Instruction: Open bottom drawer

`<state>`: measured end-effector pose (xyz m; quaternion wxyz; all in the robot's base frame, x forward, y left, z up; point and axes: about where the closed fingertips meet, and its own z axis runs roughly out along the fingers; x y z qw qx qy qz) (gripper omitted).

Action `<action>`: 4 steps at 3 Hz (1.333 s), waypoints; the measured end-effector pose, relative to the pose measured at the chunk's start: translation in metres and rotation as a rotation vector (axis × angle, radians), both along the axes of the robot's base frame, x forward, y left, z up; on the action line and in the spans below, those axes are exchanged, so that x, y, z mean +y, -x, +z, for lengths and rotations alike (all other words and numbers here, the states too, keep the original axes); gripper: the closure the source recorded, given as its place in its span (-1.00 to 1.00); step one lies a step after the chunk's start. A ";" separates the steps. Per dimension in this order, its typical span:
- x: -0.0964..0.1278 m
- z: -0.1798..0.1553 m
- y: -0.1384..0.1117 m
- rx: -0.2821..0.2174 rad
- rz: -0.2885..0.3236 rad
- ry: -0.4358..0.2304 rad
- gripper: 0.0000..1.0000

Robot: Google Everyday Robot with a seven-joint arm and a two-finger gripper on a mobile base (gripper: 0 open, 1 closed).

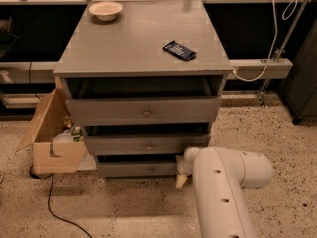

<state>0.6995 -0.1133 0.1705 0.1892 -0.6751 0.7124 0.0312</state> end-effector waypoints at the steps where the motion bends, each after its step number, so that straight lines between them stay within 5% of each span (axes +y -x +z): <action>1: 0.007 -0.011 -0.009 0.013 0.008 0.011 -0.88; 2: 0.003 -0.012 -0.004 0.018 0.004 0.023 -0.51; 3: -0.002 -0.004 0.030 0.048 0.029 0.023 0.11; 4: 0.001 0.001 0.036 0.060 0.038 0.017 0.58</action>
Offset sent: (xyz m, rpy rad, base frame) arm -0.0191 -0.0021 -0.0148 -0.0419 0.0457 0.0060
